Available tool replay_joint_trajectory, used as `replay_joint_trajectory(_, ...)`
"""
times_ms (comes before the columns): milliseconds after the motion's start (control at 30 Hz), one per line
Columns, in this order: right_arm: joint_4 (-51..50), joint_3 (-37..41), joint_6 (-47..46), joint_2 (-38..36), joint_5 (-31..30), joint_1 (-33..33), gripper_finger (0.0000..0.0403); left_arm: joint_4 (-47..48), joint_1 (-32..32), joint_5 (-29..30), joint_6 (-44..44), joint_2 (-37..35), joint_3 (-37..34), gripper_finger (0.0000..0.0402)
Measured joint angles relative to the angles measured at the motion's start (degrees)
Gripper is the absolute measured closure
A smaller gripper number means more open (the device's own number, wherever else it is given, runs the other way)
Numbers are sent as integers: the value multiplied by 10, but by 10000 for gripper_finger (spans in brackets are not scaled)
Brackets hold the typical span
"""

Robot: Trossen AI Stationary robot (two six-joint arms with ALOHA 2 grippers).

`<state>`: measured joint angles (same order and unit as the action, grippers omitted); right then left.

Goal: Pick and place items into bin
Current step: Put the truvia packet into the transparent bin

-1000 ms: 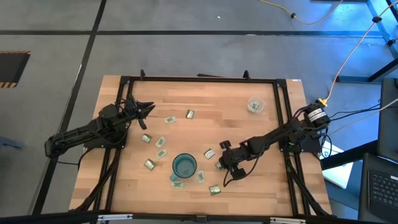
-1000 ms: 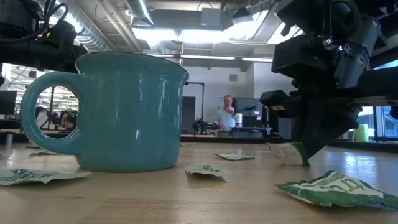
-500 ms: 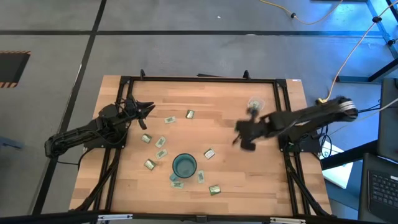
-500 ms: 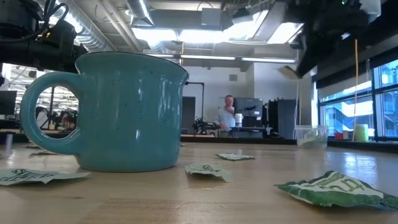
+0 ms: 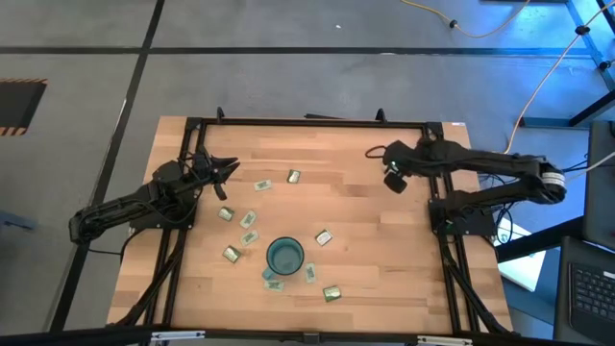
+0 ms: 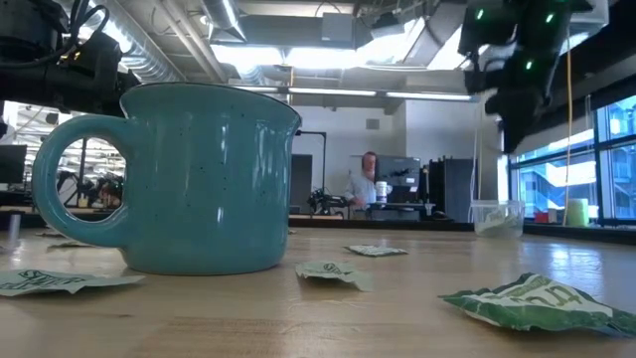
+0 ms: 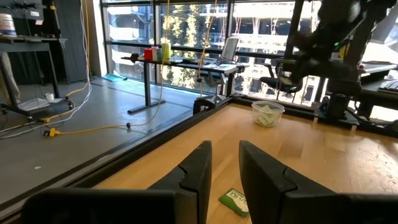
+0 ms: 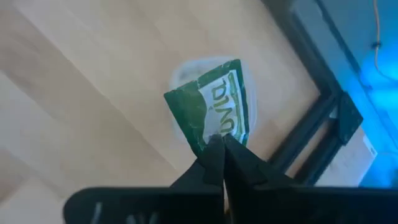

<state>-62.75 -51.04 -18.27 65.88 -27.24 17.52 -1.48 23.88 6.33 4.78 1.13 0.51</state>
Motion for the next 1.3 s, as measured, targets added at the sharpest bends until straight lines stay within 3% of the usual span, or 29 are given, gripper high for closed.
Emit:
replay_joint_trajectory(267,56,35,60,76,18,80,401,0,0,0,0,0,0,327)
replay_joint_trajectory(633,99,35,96,157,19,127,401,0,0,0,0,0,0,327)
replay_joint_trajectory(800,99,35,98,159,19,127,390,0,0,0,0,0,0,327)
replay_joint_trajectory(1167,71,13,90,150,9,126,325,0,0,0,0,0,0,327)
replay_joint_trajectory(1300,93,-16,95,113,44,90,322,0,0,0,0,0,0,327)
